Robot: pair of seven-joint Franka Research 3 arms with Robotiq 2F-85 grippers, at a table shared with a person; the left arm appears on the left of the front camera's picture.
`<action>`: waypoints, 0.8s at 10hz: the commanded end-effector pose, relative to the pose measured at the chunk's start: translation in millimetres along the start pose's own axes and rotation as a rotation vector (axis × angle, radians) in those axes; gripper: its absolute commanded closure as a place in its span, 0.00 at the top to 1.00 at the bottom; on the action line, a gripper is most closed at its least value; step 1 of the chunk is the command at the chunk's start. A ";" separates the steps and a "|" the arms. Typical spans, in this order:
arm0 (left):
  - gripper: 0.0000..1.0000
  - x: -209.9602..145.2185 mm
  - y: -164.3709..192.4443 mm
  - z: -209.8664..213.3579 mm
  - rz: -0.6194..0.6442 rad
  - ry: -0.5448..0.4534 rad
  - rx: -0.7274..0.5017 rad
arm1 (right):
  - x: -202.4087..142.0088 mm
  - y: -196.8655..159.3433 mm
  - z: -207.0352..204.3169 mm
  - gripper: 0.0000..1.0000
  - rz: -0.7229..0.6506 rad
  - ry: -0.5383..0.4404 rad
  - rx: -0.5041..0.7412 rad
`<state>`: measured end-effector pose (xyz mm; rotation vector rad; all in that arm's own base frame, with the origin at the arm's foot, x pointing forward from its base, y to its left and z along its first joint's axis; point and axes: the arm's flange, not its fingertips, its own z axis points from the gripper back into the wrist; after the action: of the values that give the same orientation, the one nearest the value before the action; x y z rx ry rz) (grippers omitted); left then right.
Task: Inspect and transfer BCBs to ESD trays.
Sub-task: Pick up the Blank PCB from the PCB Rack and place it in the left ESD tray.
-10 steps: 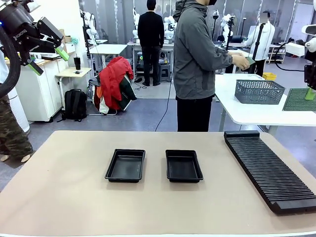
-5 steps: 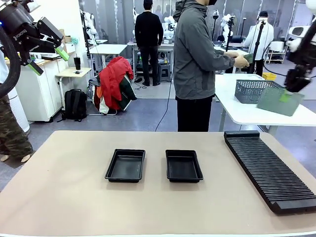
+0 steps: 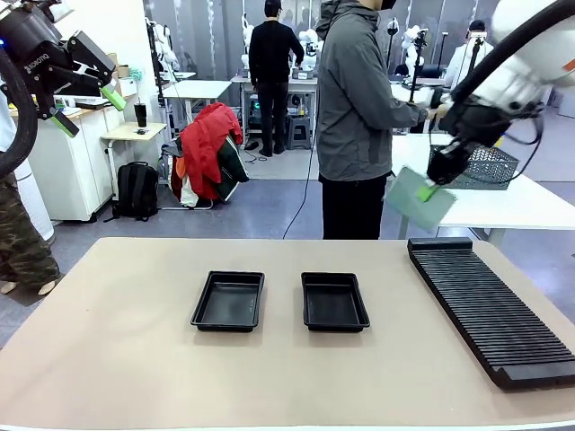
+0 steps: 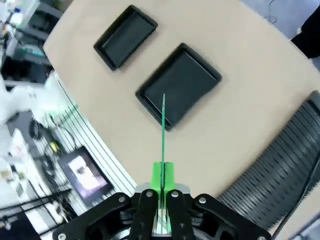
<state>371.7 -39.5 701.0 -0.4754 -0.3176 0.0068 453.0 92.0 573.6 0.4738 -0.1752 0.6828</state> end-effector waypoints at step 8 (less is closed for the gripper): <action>1.00 -0.4 0.7 -1.1 0.002 0.002 -0.002 | 40.9 46.2 -217.1 0.03 -0.473 -0.326 0.343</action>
<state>371.7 -39.7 700.9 -0.4753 -0.3175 0.0065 448.7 230.4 428.7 0.8457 -0.2017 0.1686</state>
